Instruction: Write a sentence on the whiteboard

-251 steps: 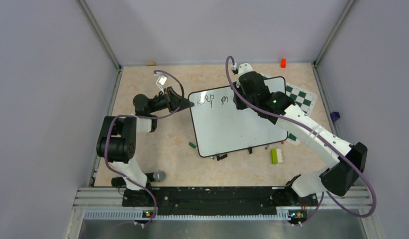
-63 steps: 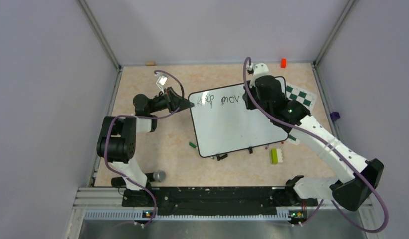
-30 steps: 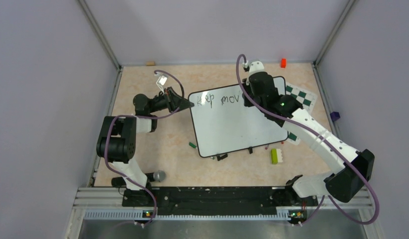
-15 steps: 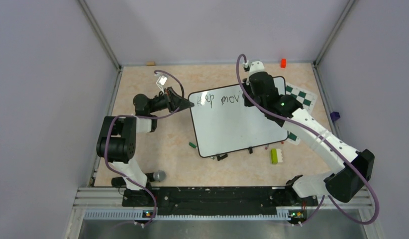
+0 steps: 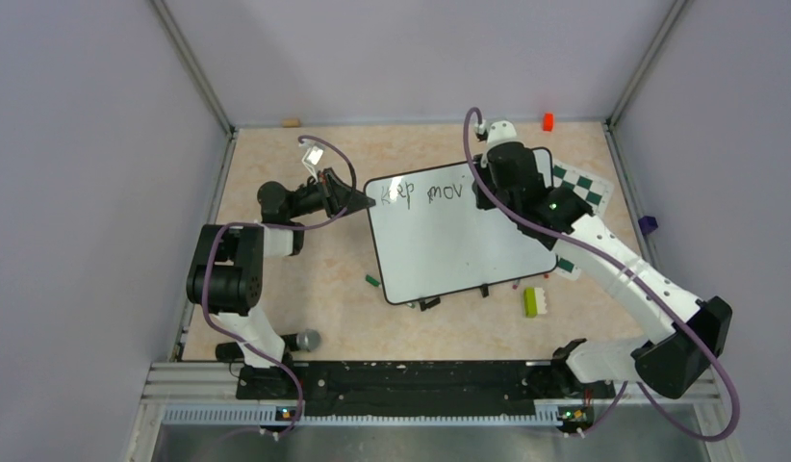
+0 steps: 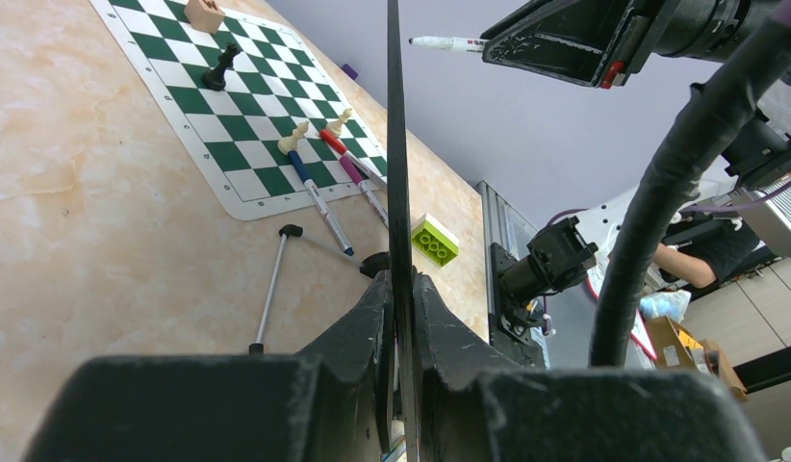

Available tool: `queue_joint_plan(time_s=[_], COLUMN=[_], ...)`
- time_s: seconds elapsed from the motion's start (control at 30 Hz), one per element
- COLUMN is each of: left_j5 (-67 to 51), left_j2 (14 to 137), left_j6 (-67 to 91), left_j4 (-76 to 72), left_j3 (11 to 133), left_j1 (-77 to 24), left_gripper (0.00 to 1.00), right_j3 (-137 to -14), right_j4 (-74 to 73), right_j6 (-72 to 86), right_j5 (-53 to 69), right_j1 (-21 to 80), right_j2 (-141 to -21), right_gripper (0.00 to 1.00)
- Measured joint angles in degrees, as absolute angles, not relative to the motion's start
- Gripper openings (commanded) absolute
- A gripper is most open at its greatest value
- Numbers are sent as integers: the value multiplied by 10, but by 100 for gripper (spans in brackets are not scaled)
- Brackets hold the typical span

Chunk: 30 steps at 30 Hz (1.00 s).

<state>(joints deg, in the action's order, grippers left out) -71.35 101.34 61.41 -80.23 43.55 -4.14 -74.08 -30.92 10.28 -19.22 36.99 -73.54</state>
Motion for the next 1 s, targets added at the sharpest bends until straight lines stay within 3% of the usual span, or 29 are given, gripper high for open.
queue_joint_plan(time_s=[1.0], left_j5=[-713], left_j2=[1013], left_j6=[614], left_j4=[-803], left_j3=[435], left_j1=[-41], left_gripper=[10], right_j3=[-717], right_j4=[-311], right_j6=[108], right_j5=[-177], right_j1=[370], right_j2=[-744], right_gripper=[0])
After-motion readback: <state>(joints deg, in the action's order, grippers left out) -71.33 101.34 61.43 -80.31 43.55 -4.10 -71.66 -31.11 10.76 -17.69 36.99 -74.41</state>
